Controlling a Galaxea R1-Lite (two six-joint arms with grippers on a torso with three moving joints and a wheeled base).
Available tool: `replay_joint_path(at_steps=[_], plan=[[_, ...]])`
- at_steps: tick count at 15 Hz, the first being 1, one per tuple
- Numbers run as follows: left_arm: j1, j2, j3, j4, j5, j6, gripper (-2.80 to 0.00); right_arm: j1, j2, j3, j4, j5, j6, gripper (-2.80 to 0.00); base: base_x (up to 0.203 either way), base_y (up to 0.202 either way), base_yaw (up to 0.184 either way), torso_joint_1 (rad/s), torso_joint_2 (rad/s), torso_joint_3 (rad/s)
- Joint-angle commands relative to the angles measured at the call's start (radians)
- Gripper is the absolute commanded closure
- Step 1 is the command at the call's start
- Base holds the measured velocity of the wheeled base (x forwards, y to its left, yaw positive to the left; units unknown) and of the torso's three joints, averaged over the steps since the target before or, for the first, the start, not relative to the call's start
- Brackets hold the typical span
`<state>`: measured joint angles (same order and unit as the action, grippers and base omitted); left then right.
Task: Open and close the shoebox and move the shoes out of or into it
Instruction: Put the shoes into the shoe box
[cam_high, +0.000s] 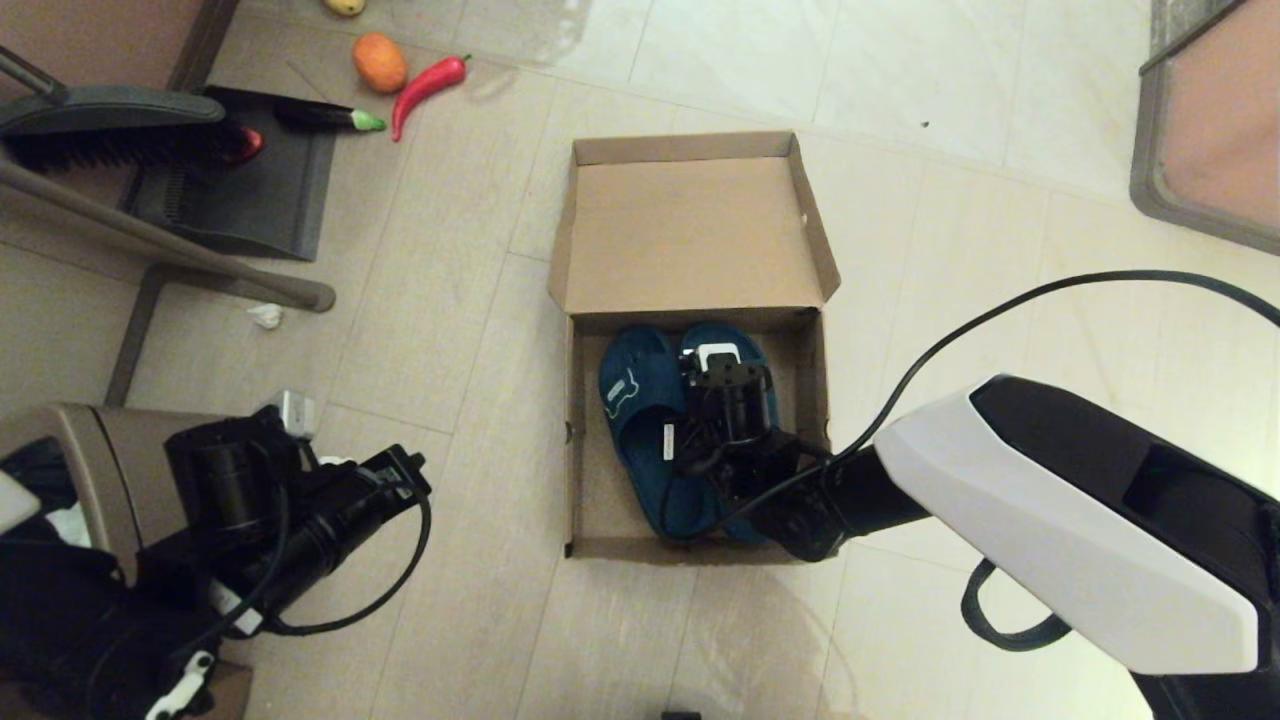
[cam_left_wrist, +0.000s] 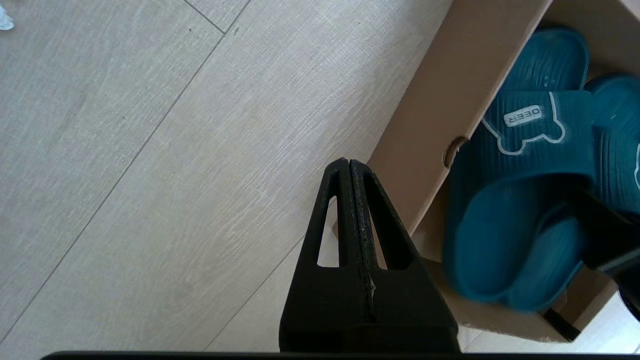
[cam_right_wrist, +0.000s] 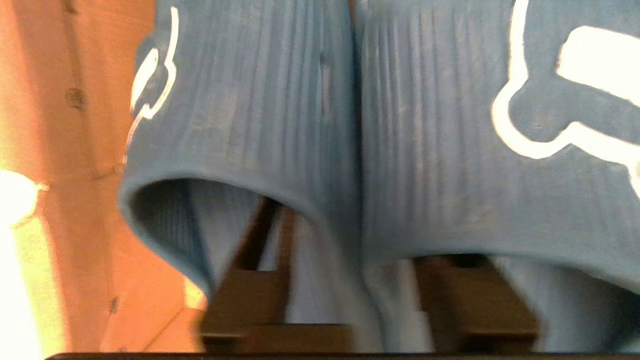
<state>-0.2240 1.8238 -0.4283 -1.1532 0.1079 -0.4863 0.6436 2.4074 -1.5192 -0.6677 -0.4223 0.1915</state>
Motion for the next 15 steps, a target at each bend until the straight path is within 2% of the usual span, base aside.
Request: replay_joint_path(at_steps=[1, 7, 10, 13, 15], plan=[[0.000, 0.000, 0.000, -0.006, 0.001, -0.003, 0.00, -0.005, 0.018, -0.019, -0.006, -0.004, 0.000, -2.80, 0.000, 0.000, 0.000, 0.000, 0.00, 0.000], [-0.001, -0.001, 0.000, -0.006, 0.001, 0.008, 0.00, -0.023, 0.064, -0.117, 0.015, -0.001, -0.007, -2.80, 0.000, 0.000, 0.000, 0.000, 0.00, 0.000], [-0.001, -0.001, 0.003, -0.006, 0.001, 0.011, 0.00, -0.022, 0.067, -0.125, 0.046, 0.005, -0.004, -2.80, 0.000, 0.000, 0.000, 0.000, 0.00, 0.000], [-0.004, -0.001, 0.010, -0.006, -0.001, 0.021, 0.00, -0.023, 0.022, -0.093, 0.054, 0.006, -0.004, -2.80, 0.000, 0.000, 0.000, 0.000, 0.00, 0.000], [-0.009, 0.000, 0.014, -0.006, -0.004, 0.030, 0.00, -0.022, -0.048, -0.013, 0.094, 0.030, -0.002, -2.80, 0.000, 0.000, 0.000, 0.000, 0.00, 0.000]])
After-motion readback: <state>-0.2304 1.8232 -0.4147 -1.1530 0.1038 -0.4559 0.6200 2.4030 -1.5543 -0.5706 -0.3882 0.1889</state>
